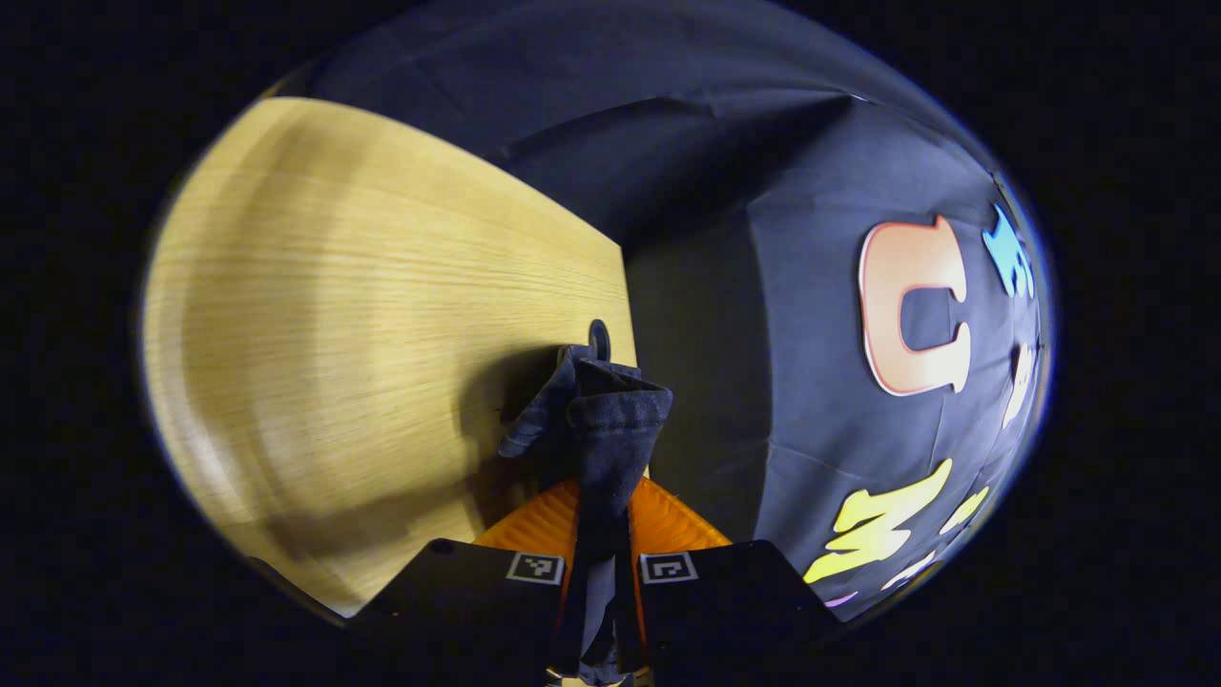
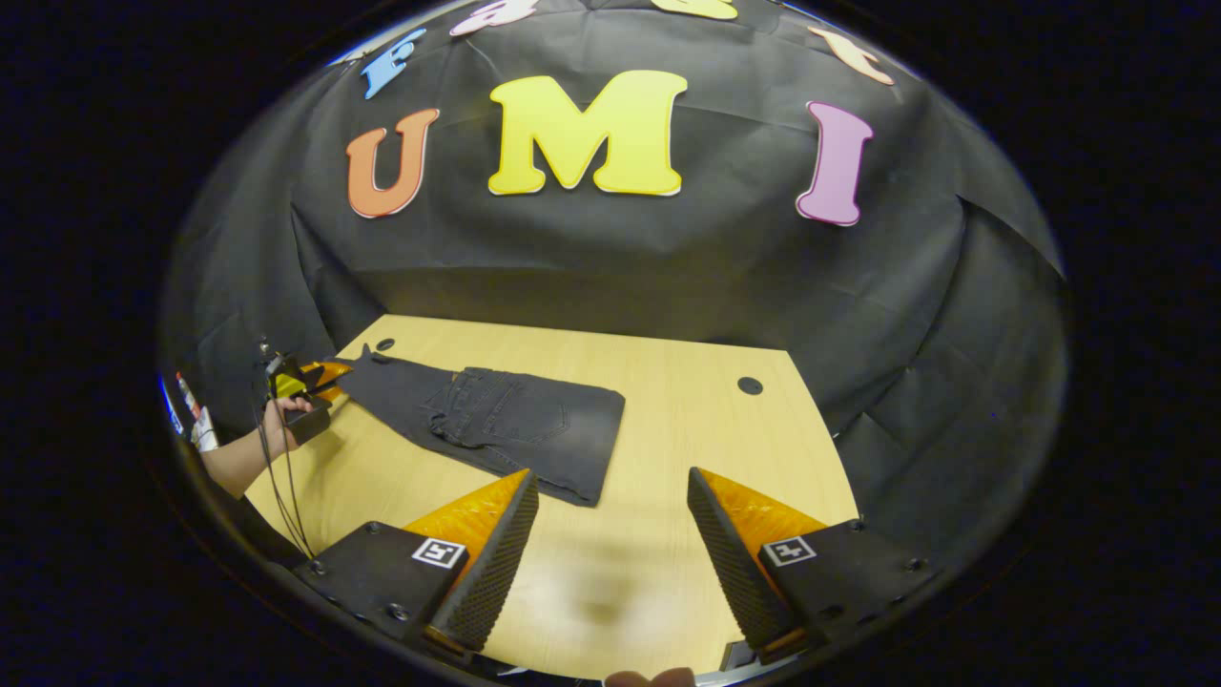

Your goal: Grasp the waist and the cuffs of the jeans and fold them to make the two legs overlap; first hold the waist and fold one-third of the jeans toward the cuffs, then hold the cuffs and fold the remaining one-third in the same direction to finish folding.

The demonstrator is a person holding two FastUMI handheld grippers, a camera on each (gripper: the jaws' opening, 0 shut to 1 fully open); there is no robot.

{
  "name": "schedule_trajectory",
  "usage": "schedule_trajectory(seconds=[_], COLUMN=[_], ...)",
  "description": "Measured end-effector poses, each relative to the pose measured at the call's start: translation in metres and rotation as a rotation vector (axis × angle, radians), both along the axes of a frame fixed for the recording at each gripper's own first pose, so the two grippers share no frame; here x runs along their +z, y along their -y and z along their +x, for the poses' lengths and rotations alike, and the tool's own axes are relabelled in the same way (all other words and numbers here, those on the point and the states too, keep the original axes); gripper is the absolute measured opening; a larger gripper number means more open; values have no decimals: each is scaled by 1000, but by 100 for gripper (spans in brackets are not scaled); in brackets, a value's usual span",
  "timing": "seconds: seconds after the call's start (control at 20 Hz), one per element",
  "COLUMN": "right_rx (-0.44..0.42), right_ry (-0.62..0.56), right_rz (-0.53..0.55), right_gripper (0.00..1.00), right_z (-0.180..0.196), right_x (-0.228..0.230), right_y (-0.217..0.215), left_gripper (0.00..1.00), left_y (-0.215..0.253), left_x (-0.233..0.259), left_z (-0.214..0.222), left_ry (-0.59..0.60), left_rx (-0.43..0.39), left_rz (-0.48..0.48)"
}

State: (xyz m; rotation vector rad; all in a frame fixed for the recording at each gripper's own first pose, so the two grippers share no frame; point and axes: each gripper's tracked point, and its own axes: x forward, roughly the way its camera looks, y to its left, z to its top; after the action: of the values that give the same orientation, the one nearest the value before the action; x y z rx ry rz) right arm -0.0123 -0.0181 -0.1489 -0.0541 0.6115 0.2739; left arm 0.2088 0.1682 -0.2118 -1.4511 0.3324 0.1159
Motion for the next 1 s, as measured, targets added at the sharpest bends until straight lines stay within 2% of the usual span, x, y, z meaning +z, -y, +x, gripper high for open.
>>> schedule_trajectory(seconds=[0.05, 0.15, 0.4, 0.45, 0.6, 0.75, 0.85, 1.0], right_rx=[-7, -26, -78, -81, -101, -135, -176, -251], right_ry=[13, 36, 79, 92, 123, 147, 156, 132], right_rz=[6, 24, 40, 37, 32, 14, 13, 33], right_gripper=[97, 94, 94, 97, 94, 94, 97, 94], right_z=[-2, -9, -31, -37, -56, -73, -84, -100], right_x=[4, 12, 25, 28, 37, 40, 40, 31], right_y=[3, 12, 43, 48, 67, 88, 105, 128], left_gripper=[10, 7, 5, 5, 5, 5, 5, 5], left_y=[-2, 4, 40, 53, 104, 166, 208, 283], left_x=[12, 35, 114, 129, 176, 203, 211, 191], left_z=[-5, -6, -13, -14, -21, -27, -28, -29], left_ry=[9, 35, 122, 137, 183, 208, 226, 227], left_rx=[-9, -25, -67, -87, -140, -177, -224, -317], left_rz=[35, 108, 277, 327, 483, 647, 751, 846])
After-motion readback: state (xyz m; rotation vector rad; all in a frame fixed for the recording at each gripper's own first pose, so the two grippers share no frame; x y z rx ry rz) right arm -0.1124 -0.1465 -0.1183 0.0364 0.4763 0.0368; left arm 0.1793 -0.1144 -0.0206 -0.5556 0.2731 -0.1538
